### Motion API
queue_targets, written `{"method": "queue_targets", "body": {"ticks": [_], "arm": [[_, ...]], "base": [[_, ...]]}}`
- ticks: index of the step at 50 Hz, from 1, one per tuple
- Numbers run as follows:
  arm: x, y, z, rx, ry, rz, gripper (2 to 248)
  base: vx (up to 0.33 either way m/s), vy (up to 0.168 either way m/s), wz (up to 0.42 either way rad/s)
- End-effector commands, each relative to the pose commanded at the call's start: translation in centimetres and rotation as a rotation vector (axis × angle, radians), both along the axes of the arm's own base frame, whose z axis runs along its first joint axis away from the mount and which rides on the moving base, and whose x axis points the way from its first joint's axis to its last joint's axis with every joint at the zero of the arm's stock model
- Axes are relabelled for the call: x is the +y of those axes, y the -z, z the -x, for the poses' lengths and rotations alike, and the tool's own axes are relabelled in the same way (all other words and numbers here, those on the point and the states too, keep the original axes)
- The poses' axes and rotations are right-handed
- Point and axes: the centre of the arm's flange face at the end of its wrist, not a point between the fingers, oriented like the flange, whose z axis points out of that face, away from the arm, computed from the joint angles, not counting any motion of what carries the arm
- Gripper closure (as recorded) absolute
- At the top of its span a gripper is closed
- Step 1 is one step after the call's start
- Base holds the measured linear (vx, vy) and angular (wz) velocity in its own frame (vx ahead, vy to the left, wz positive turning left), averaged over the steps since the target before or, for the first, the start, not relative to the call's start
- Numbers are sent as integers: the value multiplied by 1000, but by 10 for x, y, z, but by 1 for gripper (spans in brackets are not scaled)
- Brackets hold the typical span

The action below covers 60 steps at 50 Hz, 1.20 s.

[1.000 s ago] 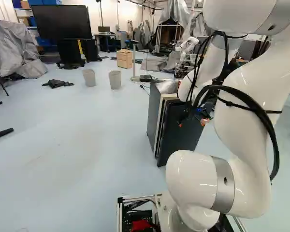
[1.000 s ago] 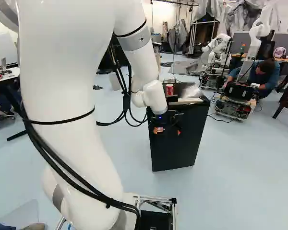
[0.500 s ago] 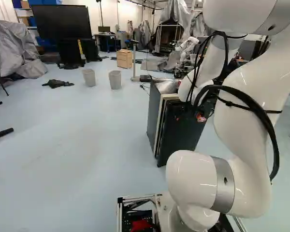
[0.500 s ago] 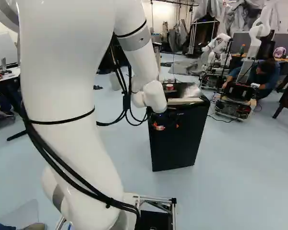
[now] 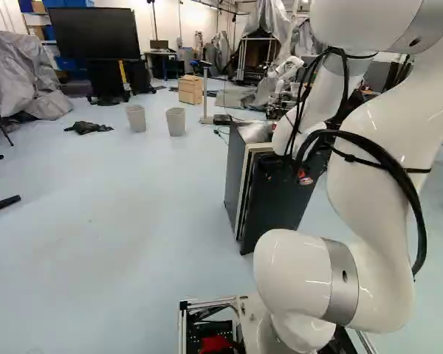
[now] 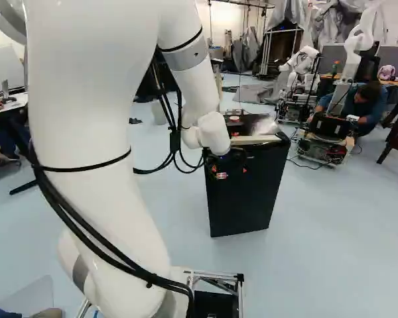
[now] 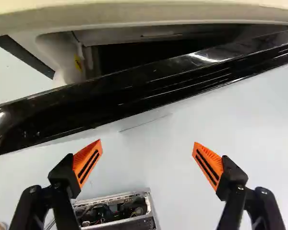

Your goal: Grab a drink from the fridge

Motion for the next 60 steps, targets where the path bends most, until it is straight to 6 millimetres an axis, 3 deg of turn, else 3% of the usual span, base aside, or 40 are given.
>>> {"method": "queue_targets", "body": {"ticks": [60], "arm": [[-1,0,-26,-35,-24,3,3]], "base": [[0,0,0]]}}
